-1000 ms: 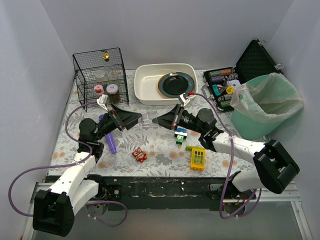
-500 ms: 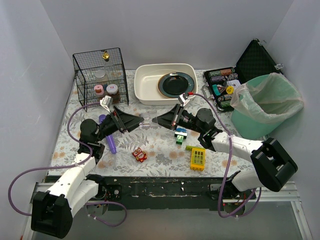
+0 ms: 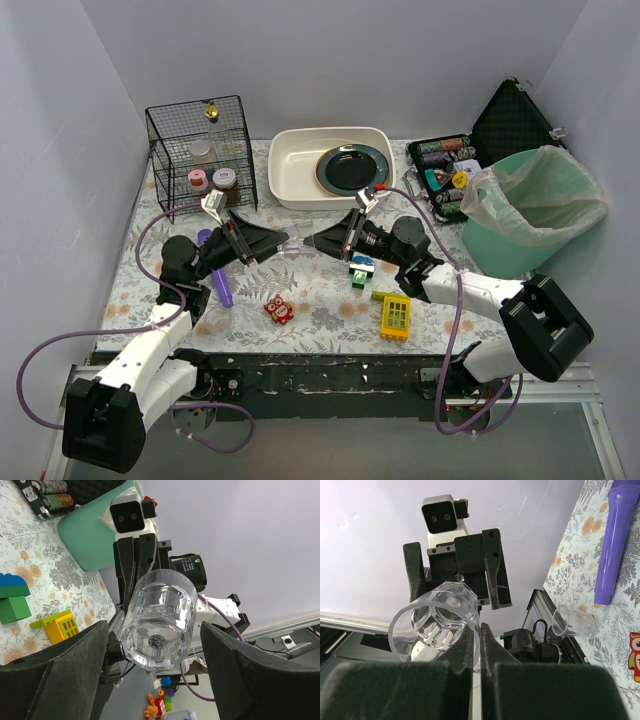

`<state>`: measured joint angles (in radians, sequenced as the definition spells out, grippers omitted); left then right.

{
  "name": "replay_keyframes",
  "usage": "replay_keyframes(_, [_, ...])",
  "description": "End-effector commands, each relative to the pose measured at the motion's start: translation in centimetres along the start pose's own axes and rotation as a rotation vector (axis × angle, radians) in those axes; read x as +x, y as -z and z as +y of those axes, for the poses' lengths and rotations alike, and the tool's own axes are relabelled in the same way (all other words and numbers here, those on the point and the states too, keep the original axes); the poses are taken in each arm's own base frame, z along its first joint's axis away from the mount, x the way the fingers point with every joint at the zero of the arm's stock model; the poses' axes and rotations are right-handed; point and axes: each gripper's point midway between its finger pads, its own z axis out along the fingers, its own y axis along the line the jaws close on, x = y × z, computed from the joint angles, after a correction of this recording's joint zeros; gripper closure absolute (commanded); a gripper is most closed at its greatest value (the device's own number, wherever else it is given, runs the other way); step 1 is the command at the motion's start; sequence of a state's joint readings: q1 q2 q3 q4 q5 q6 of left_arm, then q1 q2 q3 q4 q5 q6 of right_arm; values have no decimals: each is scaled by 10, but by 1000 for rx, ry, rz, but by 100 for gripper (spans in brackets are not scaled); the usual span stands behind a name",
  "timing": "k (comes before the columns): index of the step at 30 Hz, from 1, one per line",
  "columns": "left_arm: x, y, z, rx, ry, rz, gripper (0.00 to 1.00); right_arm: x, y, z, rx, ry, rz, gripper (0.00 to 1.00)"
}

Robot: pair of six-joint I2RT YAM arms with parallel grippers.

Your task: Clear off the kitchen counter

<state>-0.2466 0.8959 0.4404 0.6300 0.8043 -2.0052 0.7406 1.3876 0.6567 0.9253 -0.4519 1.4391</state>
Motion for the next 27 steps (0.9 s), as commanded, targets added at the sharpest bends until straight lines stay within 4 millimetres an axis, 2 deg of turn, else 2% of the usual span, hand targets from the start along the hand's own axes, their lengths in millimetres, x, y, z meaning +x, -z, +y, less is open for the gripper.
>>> replay_keyframes(1, [-5,-2,-26,44,145,-4,28,-2,-1,19,-75,35,2,99])
replay_keyframes(9, [-5,-4,-27,51,149,-4,33,-4,-4,19,-78,32,-1,99])
replay_keyframes(18, [-4,-4,-26,50,152,-3,46,-4,-8,19,-87,29,9,99])
replay_keyframes(21, [-5,-4,-27,51,151,-9,58,-3,-7,19,-90,29,15,99])
replay_keyframes(25, [-7,-6,-29,52,146,-17,89,-1,-6,18,-94,31,27,97])
replay_keyframes(27, [-10,-7,-29,49,139,-20,100,0,-5,17,-90,26,30,84])
